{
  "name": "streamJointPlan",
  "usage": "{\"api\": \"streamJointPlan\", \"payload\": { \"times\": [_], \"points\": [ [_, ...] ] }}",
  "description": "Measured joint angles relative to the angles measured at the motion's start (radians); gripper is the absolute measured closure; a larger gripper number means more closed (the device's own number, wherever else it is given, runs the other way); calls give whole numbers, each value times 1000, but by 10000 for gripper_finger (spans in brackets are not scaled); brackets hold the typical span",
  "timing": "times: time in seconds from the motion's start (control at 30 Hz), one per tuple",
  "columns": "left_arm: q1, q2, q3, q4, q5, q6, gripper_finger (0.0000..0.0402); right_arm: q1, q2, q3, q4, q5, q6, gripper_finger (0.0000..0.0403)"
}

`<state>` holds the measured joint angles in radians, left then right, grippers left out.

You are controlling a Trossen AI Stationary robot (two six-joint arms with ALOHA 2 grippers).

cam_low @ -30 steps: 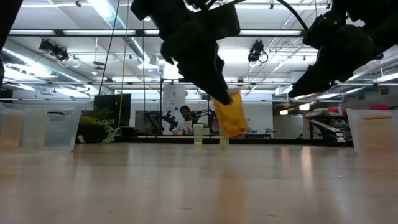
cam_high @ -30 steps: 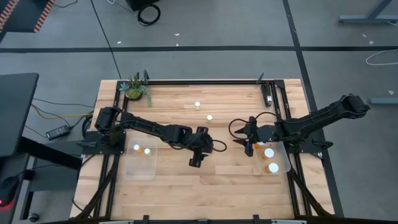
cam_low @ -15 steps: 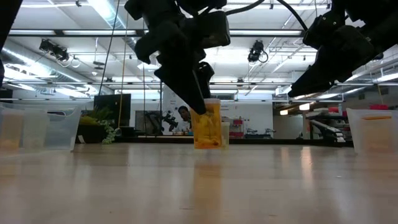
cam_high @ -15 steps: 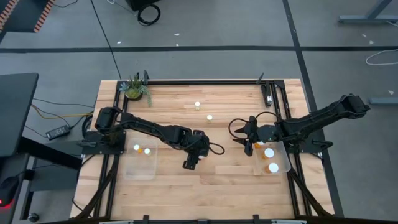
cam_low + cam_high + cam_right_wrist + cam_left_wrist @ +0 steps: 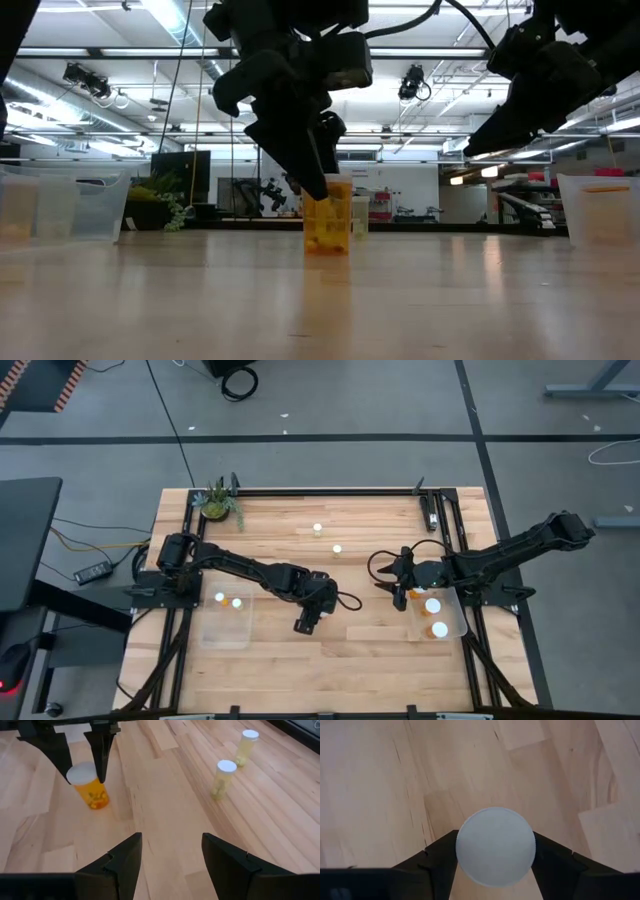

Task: Pick and place medicine bottles into bin by pill shape (circle, oval)
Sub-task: Put the big yellow pill bottle into the right transparent bin

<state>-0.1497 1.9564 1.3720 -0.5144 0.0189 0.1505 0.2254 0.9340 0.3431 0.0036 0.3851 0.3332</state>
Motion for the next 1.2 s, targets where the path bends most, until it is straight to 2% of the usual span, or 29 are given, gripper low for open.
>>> {"api": "streamJointPlan", "payload": {
  "times": [0.17,0.47,0.63,0.93,1.2],
  "points": [
    [-1,0,0,2,-1,-4,164,0,0,0,-5,0,1,189],
    [-5,0,-3,-12,-3,-8,92,0,0,0,-9,0,0,189],
    [-11,-20,-3,-71,-3,-34,69,0,0,0,-12,0,5,189],
    [-14,-19,-3,-211,-28,-100,85,0,0,0,-3,-37,9,189],
    [-15,-34,-3,-305,-70,-139,131,0,0,1,20,-48,15,189]
  ]
}}
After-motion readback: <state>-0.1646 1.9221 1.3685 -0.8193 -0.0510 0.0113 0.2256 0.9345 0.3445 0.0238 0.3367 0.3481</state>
